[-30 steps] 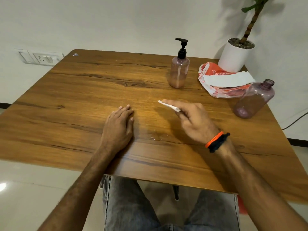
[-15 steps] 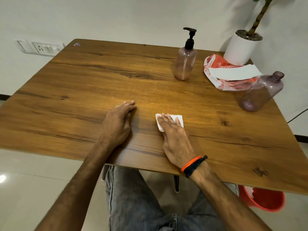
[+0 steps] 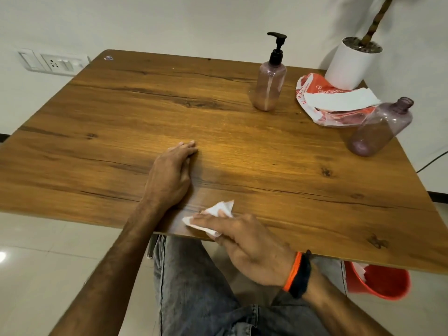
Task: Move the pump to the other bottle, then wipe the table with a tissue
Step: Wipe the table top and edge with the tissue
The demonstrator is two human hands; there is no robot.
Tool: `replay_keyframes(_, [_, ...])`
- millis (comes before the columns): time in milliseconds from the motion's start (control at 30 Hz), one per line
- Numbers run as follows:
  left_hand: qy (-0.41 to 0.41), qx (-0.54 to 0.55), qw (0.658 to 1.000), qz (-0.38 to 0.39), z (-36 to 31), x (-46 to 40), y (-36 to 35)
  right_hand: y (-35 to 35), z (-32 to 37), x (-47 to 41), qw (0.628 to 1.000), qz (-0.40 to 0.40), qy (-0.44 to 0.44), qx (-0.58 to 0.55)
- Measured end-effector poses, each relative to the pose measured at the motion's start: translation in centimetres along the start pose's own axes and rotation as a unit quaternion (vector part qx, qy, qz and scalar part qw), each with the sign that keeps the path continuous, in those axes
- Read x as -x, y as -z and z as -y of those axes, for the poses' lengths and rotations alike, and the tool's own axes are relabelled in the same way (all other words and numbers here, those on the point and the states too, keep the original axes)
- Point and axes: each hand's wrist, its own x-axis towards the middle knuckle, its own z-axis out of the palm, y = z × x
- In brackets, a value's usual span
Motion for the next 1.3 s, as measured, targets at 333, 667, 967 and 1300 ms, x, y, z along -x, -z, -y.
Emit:
replay_keyframes(333, [0.007,0.007,1.0,0.007,-0.4,0.2,0.2,6.7,-2.5,-1.4,0.9,-0.241,-0.11,-0.345])
replay_keyframes(667, [0.001,-0.024,1.0,0.018,0.4,1.3,0.6,1.8,-2.6,-3.5,0.986,-0.045,-0.044,0.153])
replay_keyframes(967, [-0.001,-0.056,0.998,0.016,0.4,3.7,0.6,-1.3,-0.3,-0.3,0.986,0.022,0.038,0.158])
replay_keyframes(1300, [0.01,-0.05,0.999,0.015,1.1,7.1,1.7,2.8,1.0,0.9,0.967,-0.106,-0.011,-0.234])
